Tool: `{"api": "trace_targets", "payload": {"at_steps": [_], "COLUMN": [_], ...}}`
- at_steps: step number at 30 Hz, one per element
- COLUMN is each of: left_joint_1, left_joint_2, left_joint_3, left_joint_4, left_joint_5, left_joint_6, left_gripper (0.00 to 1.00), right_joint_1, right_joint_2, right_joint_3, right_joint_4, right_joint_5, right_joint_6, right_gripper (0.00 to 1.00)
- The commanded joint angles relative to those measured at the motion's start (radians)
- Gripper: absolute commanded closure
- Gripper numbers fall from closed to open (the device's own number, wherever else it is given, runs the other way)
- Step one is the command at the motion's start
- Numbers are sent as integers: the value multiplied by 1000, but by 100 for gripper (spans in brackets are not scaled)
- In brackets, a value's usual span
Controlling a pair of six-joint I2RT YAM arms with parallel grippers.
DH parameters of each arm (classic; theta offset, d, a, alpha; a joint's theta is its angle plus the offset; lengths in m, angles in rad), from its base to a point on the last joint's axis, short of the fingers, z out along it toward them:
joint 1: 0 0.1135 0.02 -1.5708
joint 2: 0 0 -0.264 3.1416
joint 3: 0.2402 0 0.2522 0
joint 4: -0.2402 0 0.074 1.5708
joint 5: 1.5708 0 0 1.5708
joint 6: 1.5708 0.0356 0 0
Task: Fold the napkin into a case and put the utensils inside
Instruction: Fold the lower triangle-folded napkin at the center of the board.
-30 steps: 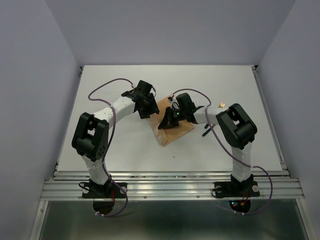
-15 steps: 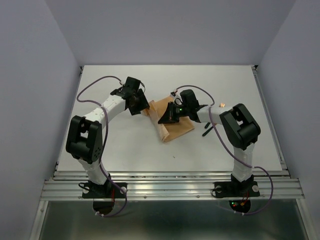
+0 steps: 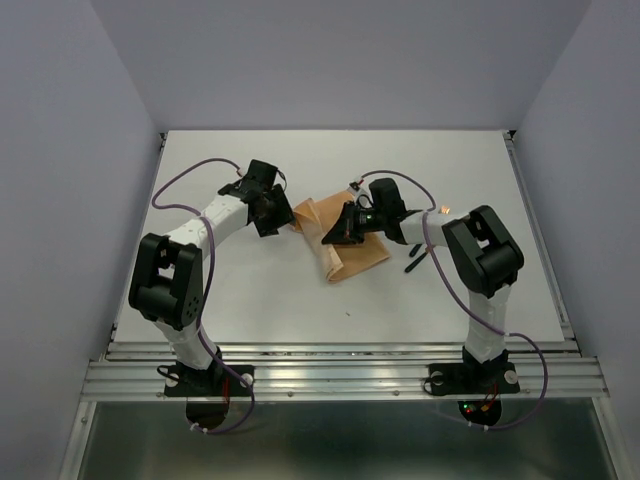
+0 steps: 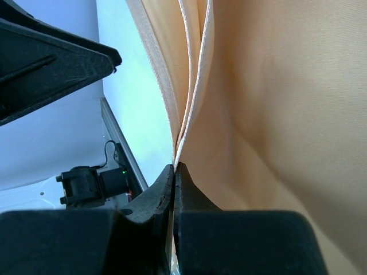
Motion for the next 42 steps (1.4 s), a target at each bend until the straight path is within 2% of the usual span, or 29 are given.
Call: {"api": "trace_targets", "payload": {"at_steps": [1, 19, 23, 28, 31, 42], "left_joint_1": [2, 2, 1, 1, -1, -12], "left_joint_2": [-28, 20, 64, 124, 139, 198], "left_joint_3": [-22, -1, 35, 91, 102, 143], "left_joint_4": [21, 68, 93, 90, 107, 116], "left_joint_5": [8, 4, -10, -27, -26, -9], "left_joint_6": [17, 38, 63, 95, 104, 132], "left_gripper": [39, 39, 46, 49, 58, 62], "right_joint_1": [-18, -28, -28, -28, -28, -28], "right_joint_2": [33, 135, 140, 143, 145, 138], "right_joint_3": [0, -1, 3, 8, 11, 11], "right_joint_4": [56, 54, 56, 54, 54, 56], "right_joint_5": [-27, -59, -60, -62, -63, -67], "right_joint_6": [-14, -46, -46, -43, -42, -37], "right_gripper": [99, 99, 99, 99, 99, 99]}}
